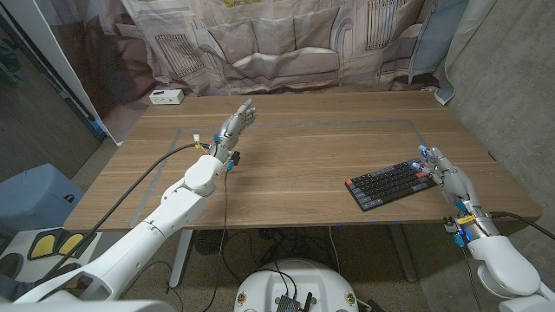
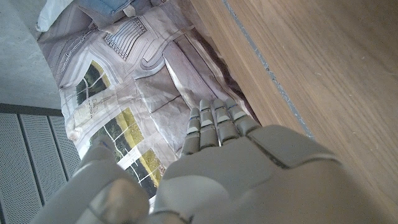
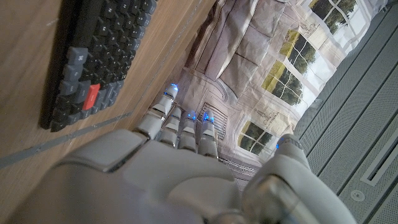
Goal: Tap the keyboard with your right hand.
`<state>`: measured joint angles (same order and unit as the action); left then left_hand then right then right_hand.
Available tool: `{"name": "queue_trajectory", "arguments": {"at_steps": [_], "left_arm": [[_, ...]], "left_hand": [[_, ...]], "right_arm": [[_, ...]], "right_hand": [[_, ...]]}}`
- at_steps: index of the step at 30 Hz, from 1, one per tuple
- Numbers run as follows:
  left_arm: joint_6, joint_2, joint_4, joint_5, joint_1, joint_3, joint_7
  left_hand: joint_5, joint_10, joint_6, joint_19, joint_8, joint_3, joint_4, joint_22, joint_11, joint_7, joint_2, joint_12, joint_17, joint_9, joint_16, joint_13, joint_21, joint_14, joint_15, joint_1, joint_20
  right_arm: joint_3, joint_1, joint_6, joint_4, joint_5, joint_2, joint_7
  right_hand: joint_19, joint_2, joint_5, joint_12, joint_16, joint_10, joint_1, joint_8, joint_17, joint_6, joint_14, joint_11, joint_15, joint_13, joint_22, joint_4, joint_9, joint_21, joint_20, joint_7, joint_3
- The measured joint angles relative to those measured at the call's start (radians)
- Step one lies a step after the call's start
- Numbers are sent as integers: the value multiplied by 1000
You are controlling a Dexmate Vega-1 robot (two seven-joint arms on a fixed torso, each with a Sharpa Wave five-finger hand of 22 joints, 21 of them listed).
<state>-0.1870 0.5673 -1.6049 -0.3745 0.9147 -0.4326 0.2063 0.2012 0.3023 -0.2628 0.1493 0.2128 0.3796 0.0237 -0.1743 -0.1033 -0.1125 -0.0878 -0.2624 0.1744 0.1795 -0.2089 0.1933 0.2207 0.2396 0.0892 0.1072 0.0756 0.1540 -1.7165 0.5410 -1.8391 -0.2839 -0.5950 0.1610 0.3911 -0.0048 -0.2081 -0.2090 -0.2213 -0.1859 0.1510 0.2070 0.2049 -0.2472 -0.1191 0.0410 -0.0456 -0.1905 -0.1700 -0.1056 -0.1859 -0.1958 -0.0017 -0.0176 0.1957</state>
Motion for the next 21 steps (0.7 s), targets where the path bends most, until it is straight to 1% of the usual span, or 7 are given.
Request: {"name": "queue_trajectory", "arguments": {"at_steps": [1,3,5,10,15,17,21], "left_arm": [[2,0,-1,1,0,0,0],[5,1,-2,2,-1,-1,1],[6,3,-5,2,-2,-1,2],[12,5,-9,5,-2,-1,5],[14,7,-13,5,-1,0,6],[15,7,-14,6,-1,1,7],[17,8,-16,6,1,2,9]], "left_hand": [[0,0,0,0,0,0,0,0,0,0,4,0,0,0,0,0,0,0,0,4,0],[0,0,0,0,-5,0,0,0,0,0,5,0,0,0,0,0,0,0,0,5,0],[0,0,0,0,-5,0,0,0,0,0,5,0,0,0,0,0,-7,0,0,5,0],[0,3,0,-1,-5,2,2,0,4,0,5,1,0,0,0,0,-8,4,-4,5,0],[0,3,-5,-1,-5,4,4,0,3,5,5,4,0,0,0,0,-8,4,-4,5,0],[0,3,-5,-1,-5,4,4,0,3,5,5,4,0,0,6,0,-8,4,-4,5,-1],[0,3,-5,-1,-5,4,4,0,3,5,10,4,0,0,6,0,-8,4,-4,10,-1]], "right_arm": [[0,2,3,1,10,4,5],[0,5,9,5,31,11,17],[-1,7,17,6,62,14,33],[-1,15,25,11,129,33,66],[5,18,27,11,201,44,101],[7,19,27,11,218,48,109],[12,20,27,11,270,56,134]], "right_hand": [[0,5,0,0,0,-6,5,0,0,3,1,6,1,0,0,-2,0,0,0,4,2],[-1,6,0,0,4,-17,6,0,0,-10,5,17,5,0,0,-2,0,0,-6,20,2],[-4,6,0,0,8,-18,6,0,0,-19,9,28,8,0,0,-3,0,0,-12,29,3],[-7,14,0,0,8,-21,13,0,0,-24,9,32,8,0,0,-6,0,4,-15,34,6],[-12,12,0,-6,8,-47,20,0,-5,-24,-6,7,23,0,0,-9,0,4,-20,34,9],[-18,17,0,-6,8,-57,25,0,-5,-28,-8,4,25,0,0,-9,0,4,-25,30,9],[-18,17,-1,-6,8,-61,25,0,-5,-28,-9,0,26,0,0,-13,-3,4,-25,30,13]]}}
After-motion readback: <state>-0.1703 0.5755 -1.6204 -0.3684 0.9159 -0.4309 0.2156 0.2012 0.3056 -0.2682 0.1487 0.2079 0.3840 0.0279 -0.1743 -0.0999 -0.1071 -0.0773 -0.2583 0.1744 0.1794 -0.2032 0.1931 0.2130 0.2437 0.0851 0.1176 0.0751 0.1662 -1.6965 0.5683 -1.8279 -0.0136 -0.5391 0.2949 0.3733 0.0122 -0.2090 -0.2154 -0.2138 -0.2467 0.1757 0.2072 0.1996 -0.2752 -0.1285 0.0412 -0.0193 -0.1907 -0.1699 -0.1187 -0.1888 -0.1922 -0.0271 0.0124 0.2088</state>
